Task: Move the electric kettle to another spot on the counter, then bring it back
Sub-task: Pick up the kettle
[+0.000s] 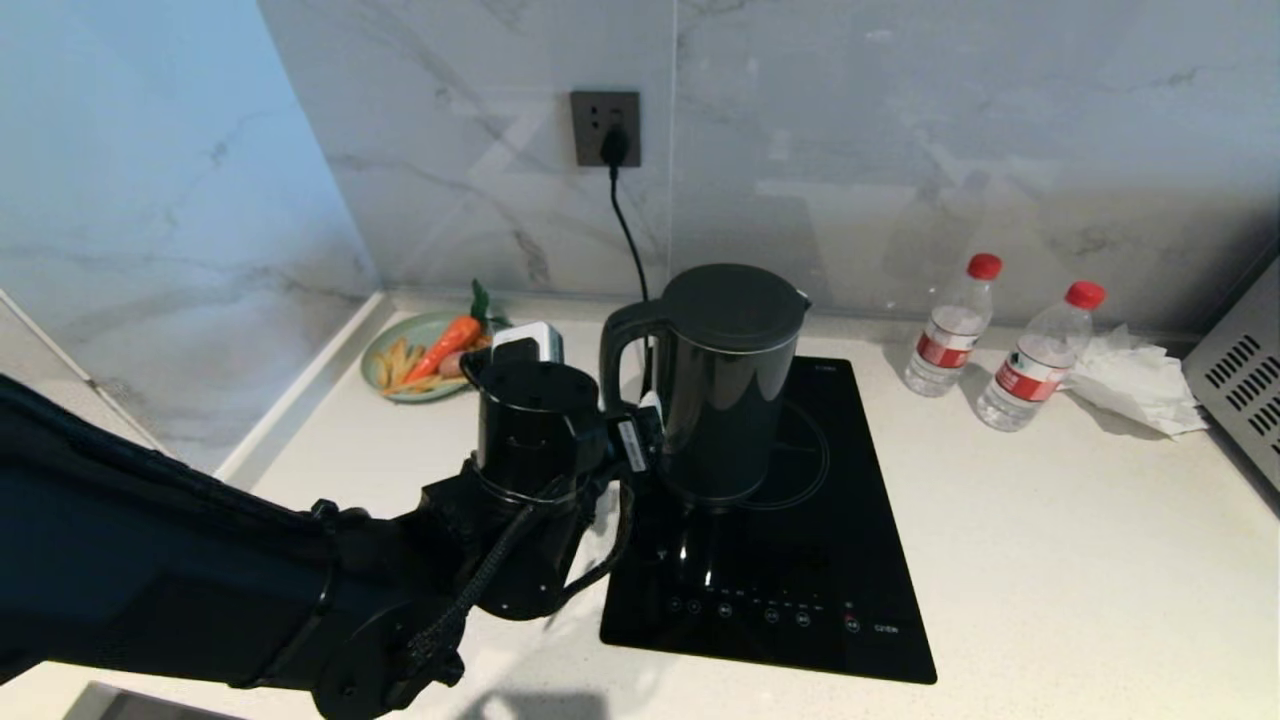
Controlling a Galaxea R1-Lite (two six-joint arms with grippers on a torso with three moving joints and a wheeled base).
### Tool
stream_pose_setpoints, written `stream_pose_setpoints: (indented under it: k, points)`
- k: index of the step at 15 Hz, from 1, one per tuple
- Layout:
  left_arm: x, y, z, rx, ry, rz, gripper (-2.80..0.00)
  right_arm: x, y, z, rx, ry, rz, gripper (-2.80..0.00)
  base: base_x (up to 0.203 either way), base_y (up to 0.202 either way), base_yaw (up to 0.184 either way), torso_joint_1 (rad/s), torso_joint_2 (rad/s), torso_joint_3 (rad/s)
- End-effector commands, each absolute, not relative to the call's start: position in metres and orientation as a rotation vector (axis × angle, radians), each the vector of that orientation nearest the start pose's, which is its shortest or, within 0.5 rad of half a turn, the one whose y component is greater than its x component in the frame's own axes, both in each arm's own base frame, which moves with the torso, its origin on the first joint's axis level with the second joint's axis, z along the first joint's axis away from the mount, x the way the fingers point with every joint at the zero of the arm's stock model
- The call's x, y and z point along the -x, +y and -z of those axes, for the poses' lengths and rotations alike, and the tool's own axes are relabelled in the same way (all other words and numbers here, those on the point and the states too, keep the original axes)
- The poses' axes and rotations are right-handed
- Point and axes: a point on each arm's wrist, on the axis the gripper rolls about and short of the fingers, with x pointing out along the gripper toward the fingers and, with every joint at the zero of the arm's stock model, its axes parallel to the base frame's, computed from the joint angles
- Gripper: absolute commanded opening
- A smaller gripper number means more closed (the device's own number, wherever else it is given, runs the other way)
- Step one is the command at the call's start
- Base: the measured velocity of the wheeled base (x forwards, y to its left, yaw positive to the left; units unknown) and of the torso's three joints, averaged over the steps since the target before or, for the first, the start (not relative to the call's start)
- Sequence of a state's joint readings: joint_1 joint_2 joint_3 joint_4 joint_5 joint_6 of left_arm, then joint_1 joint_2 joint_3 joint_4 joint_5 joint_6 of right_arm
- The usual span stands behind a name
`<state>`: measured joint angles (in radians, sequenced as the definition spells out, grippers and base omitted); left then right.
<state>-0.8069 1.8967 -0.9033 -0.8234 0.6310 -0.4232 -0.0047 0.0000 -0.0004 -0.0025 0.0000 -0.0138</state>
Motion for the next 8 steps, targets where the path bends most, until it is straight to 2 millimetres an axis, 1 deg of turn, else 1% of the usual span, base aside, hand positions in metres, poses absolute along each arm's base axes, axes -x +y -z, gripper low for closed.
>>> stream_pose_setpoints:
  k: [1,3,4,8]
  points:
    - [-0.269,-0.25,-0.154,0.309,0.161,0.115,0.0,0.023,0.0,-0.076,0.014,-0.003,0.005,-2.8,0.0,0.0,0.0,0.0,0.0,0.0]
    - [-0.284,-0.246,-0.156,0.321,0.142,0.08,0.0,0.023,0.0,-0.076,0.014,-0.005,0.005,-2.8,0.0,0.0,0.0,0.0,0.0,0.0]
    - [-0.289,-0.245,-0.156,0.325,0.135,0.07,0.0,0.023,0.0,-0.076,0.014,-0.003,0.005,-2.8,0.0,0.0,0.0,0.0,0.0,0.0]
    - [-0.295,-0.245,-0.157,0.327,0.126,0.066,0.0,0.023,0.0,-0.076,0.014,-0.003,0.005,-2.8,0.0,0.0,0.0,0.0,0.0,0.0]
